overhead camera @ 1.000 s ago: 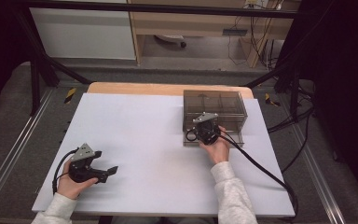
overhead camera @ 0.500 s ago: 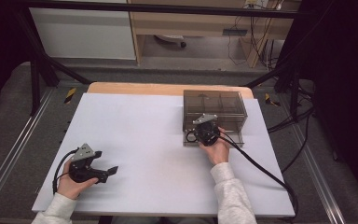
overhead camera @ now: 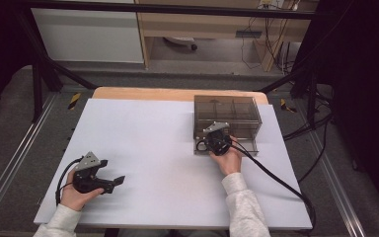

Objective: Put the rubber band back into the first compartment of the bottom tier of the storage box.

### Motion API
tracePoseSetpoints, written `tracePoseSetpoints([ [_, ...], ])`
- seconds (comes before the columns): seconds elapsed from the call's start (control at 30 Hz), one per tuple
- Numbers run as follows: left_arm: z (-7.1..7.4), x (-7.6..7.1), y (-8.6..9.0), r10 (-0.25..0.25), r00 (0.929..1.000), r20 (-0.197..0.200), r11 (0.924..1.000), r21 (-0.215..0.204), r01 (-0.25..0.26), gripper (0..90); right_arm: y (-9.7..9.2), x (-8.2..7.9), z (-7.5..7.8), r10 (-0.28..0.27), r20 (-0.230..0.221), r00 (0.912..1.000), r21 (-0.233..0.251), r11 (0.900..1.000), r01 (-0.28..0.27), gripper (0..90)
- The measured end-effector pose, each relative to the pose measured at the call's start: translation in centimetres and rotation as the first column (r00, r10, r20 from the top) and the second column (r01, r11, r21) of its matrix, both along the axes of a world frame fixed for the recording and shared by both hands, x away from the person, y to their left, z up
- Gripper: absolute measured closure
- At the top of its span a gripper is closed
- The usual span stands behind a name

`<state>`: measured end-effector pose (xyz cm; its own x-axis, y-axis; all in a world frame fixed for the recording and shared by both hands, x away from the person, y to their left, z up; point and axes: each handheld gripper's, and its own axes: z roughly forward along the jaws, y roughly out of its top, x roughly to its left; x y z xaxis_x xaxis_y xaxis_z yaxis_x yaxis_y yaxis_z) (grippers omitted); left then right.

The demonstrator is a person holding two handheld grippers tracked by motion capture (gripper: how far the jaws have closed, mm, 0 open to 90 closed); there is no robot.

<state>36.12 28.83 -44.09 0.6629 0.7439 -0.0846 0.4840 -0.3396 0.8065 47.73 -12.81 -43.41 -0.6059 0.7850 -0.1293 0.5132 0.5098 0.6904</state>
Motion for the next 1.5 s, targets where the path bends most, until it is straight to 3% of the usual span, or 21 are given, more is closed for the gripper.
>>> tracePoseSetpoints([
  [0.37,0.0,0.0,0.0,0.0,1.0,-0.001,1.0,0.0,0.0,4.2,-0.3,0.0,-0.7,-0.012,-0.012,0.9998,0.008,0.9999,0.012,86.6],
  [0.43,0.0,0.0,0.0,0.0,1.0,0.0,1.0,0.001,0.0,4.2,-0.4,0.0,-0.6,-0.015,0.0,0.9999,0.016,0.9998,0.015,79.9],
  [0.63,0.0,0.0,0.0,0.0,1.0,0.0,1.0,0.0,0.0,4.2,-0.7,-0.2,0.1,-0.013,0.009,0.9999,0.058,0.9983,0.012,71.3],
  [0.67,0.0,0.0,0.0,0.001,1.0,0.0,1.0,0.001,-0.001,4.2,-0.8,-0.4,0.4,-0.008,0.013,0.9999,0.075,0.9971,0.007,63.1],
  [0.83,0.0,0.0,0.0,0.0,1.0,0.0,1.0,0.002,0.0,4.2,-1.0,-0.9,1.0,-0.011,0.013,0.9999,0.106,0.9943,0.009,51.0],
  [0.93,0.0,0.0,0.0,0.001,1.0,-0.001,1.0,0.002,-0.001,4.2,-1.2,-1.4,1.5,-0.008,0.028,0.9996,0.123,0.9923,0.005,36.8],
  [1.1,0.0,0.0,0.0,0.0,1.0,-0.001,1.0,0.003,0.0,4.2,-1.5,-1.9,1.9,0.003,0.034,0.9994,0.145,0.9894,-0.008,26.4],
  [1.13,0.0,0.0,0.0,0.001,1.0,-0.001,1.0,0.003,-0.001,4.2,-1.7,-2.1,2.0,0.003,0.036,0.9993,0.153,0.9881,-0.009,20.6],
  [1.5,0.0,0.0,-0.1,0.002,1.0,-0.001,1.0,0.003,-0.002,4.2,-2.3,-3.3,2.1,0.017,0.053,0.9985,0.163,0.9863,-0.026,9.6],
])
